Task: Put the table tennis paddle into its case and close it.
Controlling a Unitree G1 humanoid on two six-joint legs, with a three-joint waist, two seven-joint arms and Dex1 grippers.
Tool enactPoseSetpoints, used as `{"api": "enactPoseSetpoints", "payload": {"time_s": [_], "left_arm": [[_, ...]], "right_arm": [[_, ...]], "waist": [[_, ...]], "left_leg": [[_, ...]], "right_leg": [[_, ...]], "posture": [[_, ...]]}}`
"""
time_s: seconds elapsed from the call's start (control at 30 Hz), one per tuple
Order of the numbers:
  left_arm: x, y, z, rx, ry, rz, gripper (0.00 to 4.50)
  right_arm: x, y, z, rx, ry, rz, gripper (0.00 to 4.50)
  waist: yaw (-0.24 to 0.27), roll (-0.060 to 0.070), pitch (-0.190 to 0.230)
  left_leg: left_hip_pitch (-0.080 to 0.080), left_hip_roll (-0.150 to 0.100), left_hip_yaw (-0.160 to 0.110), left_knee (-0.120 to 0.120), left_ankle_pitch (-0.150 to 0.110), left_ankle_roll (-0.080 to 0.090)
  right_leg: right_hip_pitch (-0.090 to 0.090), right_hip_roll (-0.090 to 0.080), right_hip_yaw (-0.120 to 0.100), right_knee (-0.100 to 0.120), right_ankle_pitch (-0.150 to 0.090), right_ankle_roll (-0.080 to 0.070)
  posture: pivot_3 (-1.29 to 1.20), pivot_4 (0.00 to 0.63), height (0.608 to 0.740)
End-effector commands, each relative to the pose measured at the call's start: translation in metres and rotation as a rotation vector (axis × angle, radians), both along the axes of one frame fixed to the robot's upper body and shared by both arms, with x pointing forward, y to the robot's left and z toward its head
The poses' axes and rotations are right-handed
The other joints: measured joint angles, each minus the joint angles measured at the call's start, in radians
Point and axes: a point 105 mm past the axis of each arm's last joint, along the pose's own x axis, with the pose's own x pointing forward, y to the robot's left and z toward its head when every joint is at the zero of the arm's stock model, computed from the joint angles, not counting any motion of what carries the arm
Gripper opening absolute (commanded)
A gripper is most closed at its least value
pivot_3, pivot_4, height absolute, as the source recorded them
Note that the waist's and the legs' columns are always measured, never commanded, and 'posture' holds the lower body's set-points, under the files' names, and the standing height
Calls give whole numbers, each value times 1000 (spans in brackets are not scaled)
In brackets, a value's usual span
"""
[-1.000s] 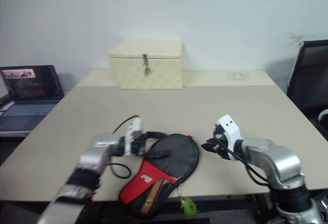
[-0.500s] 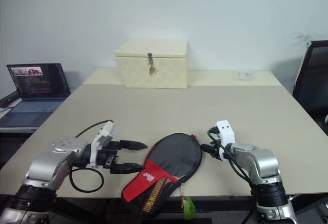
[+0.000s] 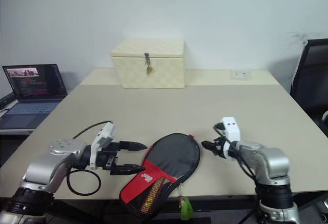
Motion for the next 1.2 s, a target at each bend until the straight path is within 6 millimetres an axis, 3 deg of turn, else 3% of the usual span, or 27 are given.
{"api": "enactPoseSetpoints", "payload": {"time_s": [0.03,0.27,0.53,0.63,0.8,0.93,1.2], "left_arm": [[-5,-2,14,-8,-56,-41,4500],[-8,-5,16,-4,-61,-92,4500],[-9,-4,14,8,-62,-87,4500],[-8,-5,13,6,-65,-83,4500],[-7,-6,12,5,-70,-78,4500],[-7,-7,11,2,-74,-69,4500],[-7,-9,9,-4,-84,-52,4500]], "right_arm": [[-11,19,0,39,6,53,3355],[-9,38,-32,-33,38,38,3355],[-3,47,-46,-41,53,56,3355],[3,55,-42,-21,43,62,2779],[17,57,-33,-35,8,64,1175],[43,65,-9,-80,-84,103,25],[71,78,1,-171,-164,202,25]], "waist": [[-2,0,0],[-2,0,0],[-3,0,0],[-6,0,0],[-6,0,0],[-11,0,0],[-5,0,0]], "left_leg": [[0,0,0,0,0,0],[0,-1,1,0,0,0],[0,0,0,0,0,0],[1,0,1,0,0,0],[2,0,2,0,0,0],[2,1,3,0,0,0],[1,0,3,0,0,0]], "right_leg": [[0,0,0,0,0,0],[0,0,1,1,-1,-1],[0,1,0,1,-1,0],[0,1,0,1,-1,1],[0,1,0,2,-1,0],[0,1,1,2,-1,0],[-1,2,0,2,-1,-1]], "posture": [[0,150,740],[0,150,740],[0,150,740],[0,150,740],[0,150,740],[0,150,740],[0,150,740]]}}
